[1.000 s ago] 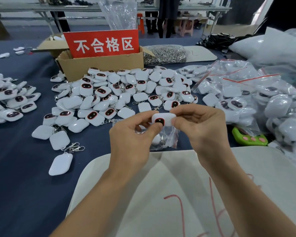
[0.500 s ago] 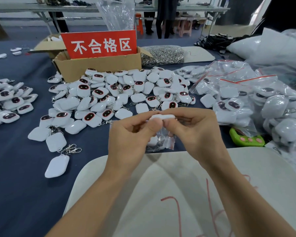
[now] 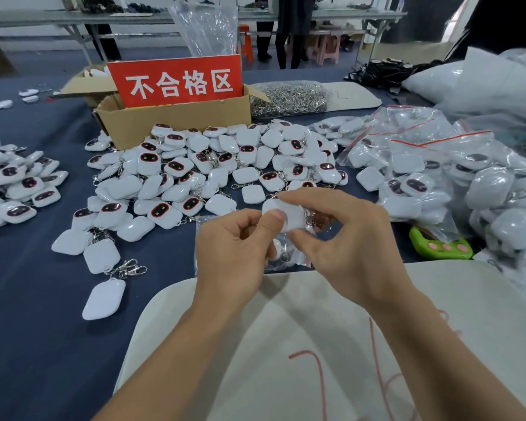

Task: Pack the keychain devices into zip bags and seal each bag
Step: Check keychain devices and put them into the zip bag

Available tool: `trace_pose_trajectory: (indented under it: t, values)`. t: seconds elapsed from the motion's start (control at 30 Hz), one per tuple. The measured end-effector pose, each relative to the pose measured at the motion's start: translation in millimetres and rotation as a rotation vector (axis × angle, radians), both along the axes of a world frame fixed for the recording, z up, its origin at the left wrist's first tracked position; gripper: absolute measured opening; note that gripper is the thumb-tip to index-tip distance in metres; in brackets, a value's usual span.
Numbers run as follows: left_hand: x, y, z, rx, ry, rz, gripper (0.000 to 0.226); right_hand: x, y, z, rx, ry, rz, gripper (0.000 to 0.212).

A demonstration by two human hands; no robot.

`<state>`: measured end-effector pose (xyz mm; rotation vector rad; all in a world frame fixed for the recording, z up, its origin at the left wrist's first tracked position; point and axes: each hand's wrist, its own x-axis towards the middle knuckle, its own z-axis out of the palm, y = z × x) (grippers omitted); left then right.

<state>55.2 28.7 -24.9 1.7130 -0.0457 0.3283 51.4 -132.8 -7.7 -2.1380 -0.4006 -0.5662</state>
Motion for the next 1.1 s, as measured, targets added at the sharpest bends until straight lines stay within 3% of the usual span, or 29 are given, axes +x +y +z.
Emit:
trace_pose_trajectory:
  t: [0.1,0.17,0.23,0.33,0.4,0.57,0.73,0.9,1.03,1.1]
  values:
    - [0.1,-1.6,-0.9,-0.020,-0.027,-0.049,0.043,1.4,0.1,-0.2,0.025,0.023,-0.004,0.035]
    - [-0.8,-2.8,-4.9,0.074,-0.043,-0.066,0.028,5.0,-1.0,-1.5,0.073,0.051,-0.078,0.020]
    - [-2.7,-7.4,-11.1,0.334,-0.006,-0.012,0.022,10.0,-4.7,-2.8,0.126,0.070,-0.176,0.022]
    - [-3.9,-17.9,-13.7,0.821,0.078,0.126,0.056,13.1,-11.4,0.6,0.132,0.090,-0.270,0.029]
    - [-0.3,-20.3,-12.9,0.943,0.124,0.130,0.058,13.4,-14.0,0.9,0.103,0.141,-0.286,0.030]
    - [1.7,-13.0,-15.0,0.779,0.126,0.131,0.028,15.7,-15.1,-1.6,0.054,0.295,-0.320,0.034]
    - [-2.7,-11.4,-11.8,0.498,0.026,0.132,0.025,13.3,-8.3,-4.0,0.252,0.430,-0.163,0.027]
    - [-10.9,-11.5,-7.5,0.501,-0.158,0.041,0.026,14.1,0.2,-7.7,0.329,0.477,-0.029,0.021]
    - [-10.0,-7.4,-6.5,0.474,-0.232,-0.009,0.020,12.1,8.8,-7.7,0.264,0.653,0.165,0.018]
    - [-8.9,-4.6,-5.1,0.415,-0.275,-0.005,0.024,11.4,11.5,-11.0,0.132,0.585,0.121,0.028]
